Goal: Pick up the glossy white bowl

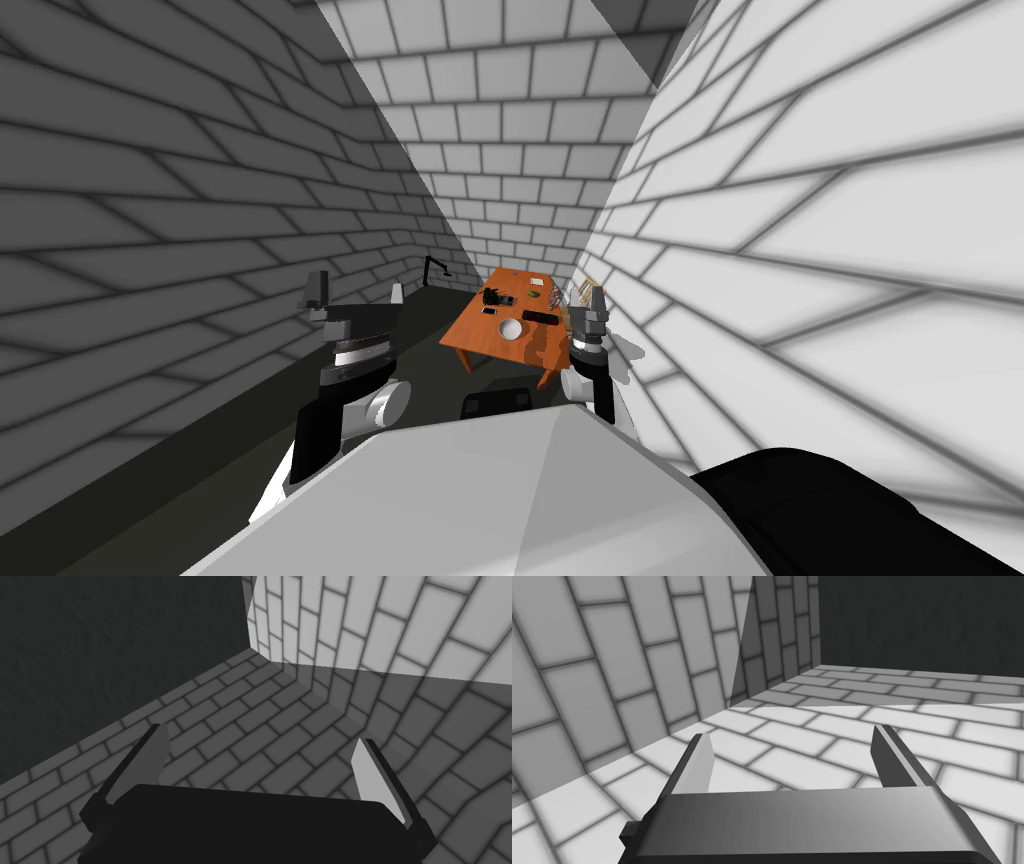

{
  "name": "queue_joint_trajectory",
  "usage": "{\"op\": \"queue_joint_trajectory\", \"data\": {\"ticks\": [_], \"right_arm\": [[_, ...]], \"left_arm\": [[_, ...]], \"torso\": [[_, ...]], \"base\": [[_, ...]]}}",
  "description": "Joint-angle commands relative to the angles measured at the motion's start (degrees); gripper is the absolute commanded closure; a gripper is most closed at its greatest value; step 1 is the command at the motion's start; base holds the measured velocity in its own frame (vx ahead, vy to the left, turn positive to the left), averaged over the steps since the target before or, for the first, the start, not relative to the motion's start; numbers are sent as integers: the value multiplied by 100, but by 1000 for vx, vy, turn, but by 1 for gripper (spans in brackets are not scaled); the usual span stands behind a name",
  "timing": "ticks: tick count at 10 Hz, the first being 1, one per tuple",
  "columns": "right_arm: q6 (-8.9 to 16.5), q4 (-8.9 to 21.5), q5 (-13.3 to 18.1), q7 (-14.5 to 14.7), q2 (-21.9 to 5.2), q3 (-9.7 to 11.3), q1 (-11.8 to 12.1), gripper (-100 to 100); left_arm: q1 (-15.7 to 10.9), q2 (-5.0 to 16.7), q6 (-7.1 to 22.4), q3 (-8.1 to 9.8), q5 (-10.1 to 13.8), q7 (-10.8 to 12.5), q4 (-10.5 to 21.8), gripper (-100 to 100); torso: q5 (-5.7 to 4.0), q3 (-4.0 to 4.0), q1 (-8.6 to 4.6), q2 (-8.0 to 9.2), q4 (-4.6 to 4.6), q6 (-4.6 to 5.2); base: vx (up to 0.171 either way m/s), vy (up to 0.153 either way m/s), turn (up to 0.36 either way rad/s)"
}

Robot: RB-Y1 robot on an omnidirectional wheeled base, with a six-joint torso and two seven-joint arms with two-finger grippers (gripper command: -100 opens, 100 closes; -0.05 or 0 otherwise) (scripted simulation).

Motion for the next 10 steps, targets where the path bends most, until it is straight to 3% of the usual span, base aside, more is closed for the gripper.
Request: {"op": "queue_joint_trajectory", "data": {"ticks": [1, 10], "right_arm": [[-29, 17, -196, -19, -123, -18, 3, -100], [-249, 188, -1714, -176, -707, -138, 11, -100]], "left_arm": [[0, 0, 0, 0, 0, 0, 0, 0], [0, -1, 0, -1, 0, 0, 0, 0]], "torso": [[0, 0, 0, 0, 0, 0], [5, 6, 22, 11, 3, -1]], "base": [[-22, 19, 20], [-30, 53, 27]]}}
